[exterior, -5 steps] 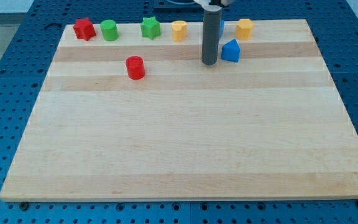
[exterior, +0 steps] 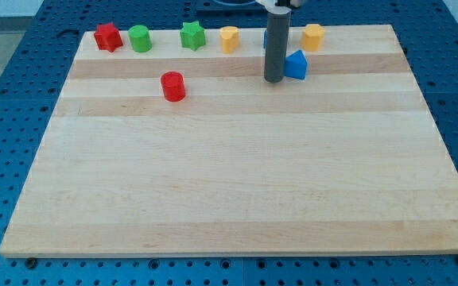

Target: Push the blue triangle closer to the yellow hexagon

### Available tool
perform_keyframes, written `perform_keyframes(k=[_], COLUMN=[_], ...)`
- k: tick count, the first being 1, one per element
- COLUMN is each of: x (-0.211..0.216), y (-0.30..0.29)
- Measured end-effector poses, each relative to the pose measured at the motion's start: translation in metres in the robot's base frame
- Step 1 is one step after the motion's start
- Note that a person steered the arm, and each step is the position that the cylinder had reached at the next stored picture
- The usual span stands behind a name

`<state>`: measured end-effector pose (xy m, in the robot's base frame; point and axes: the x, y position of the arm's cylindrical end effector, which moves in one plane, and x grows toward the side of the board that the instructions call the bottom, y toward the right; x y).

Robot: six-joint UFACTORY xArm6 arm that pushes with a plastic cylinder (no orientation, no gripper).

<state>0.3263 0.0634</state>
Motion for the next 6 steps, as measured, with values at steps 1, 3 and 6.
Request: perform_keyframes(k=[1, 3, 6], x=[-0.005, -0.025, -0.024], y=[0.017, 0.037, 0.054])
